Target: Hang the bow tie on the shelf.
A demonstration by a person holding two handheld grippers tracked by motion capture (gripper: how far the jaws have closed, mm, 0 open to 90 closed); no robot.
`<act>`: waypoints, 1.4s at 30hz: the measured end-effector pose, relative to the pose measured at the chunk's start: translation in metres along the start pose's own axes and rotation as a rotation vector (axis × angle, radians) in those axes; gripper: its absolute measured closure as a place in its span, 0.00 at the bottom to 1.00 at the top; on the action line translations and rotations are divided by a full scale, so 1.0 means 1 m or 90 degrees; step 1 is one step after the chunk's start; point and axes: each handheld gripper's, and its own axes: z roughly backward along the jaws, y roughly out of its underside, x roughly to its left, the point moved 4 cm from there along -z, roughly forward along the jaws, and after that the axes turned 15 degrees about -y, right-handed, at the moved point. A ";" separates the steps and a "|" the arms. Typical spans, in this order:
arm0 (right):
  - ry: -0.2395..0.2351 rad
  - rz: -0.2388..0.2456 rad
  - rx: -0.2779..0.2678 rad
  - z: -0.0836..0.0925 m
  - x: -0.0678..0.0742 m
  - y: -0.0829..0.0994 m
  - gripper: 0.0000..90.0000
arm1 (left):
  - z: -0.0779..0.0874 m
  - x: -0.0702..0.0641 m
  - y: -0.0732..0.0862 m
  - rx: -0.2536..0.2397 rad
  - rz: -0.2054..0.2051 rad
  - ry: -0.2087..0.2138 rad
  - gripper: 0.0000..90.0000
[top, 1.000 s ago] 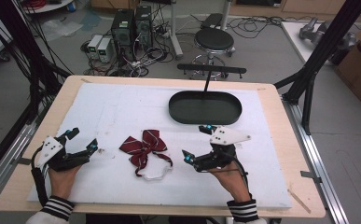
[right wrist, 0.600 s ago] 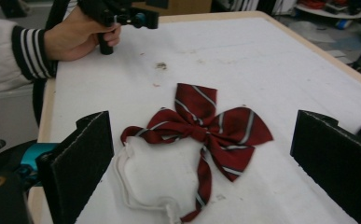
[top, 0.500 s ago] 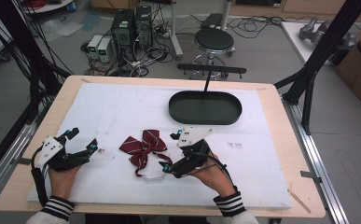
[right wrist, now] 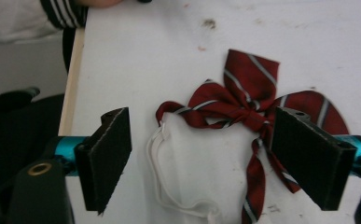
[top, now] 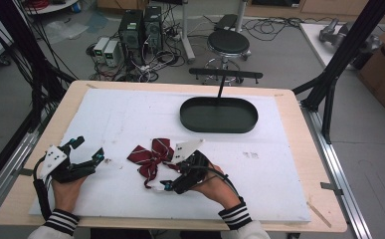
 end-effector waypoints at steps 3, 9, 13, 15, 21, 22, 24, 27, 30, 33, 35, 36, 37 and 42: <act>-0.025 0.011 0.037 -0.010 0.002 0.000 0.31 | 0.000 0.000 0.000 0.000 -0.002 0.001 0.17; -0.035 0.022 0.084 -0.020 0.002 0.003 0.38 | 0.000 0.000 0.000 0.000 0.000 0.000 0.17; -0.050 0.019 0.095 -0.023 0.002 0.004 0.41 | 0.000 0.000 0.000 0.000 0.000 0.000 0.17; -0.062 0.021 0.113 -0.028 0.002 0.005 0.44 | 0.000 0.000 0.000 0.000 0.000 0.000 0.17; -0.084 0.032 0.153 -0.036 0.004 0.008 0.51 | 0.000 0.000 0.000 0.001 0.001 0.001 0.17; -0.084 0.037 0.165 -0.040 0.004 0.008 0.55 | 0.000 0.000 0.000 0.000 0.001 0.000 0.17; -0.086 0.036 0.177 -0.042 0.004 0.009 0.60 | 0.000 0.000 0.000 0.001 0.002 0.000 0.17; -0.092 0.044 0.195 -0.044 0.005 0.009 0.65 | 0.000 0.000 0.000 0.000 0.003 0.000 0.17; -0.096 0.047 0.213 -0.046 0.004 0.010 0.68 | 0.000 0.000 0.000 0.000 0.003 0.000 0.17; -0.101 0.050 0.220 -0.047 0.002 0.010 0.74 | 0.000 0.001 0.000 0.000 0.005 -0.001 0.17; -0.109 0.029 0.225 -0.047 0.003 0.011 0.74 | 0.000 0.001 0.000 0.000 0.006 0.000 0.17; -0.111 0.031 0.227 -0.048 0.003 0.011 0.74 | 0.000 0.001 0.000 0.000 0.006 -0.001 0.17; -0.113 0.030 0.230 -0.048 0.003 0.011 0.75 | 0.000 0.001 0.000 0.002 0.005 0.000 0.17; -0.121 0.025 0.247 -0.050 0.002 0.012 0.78 | 0.000 0.001 0.000 0.001 0.006 0.000 0.17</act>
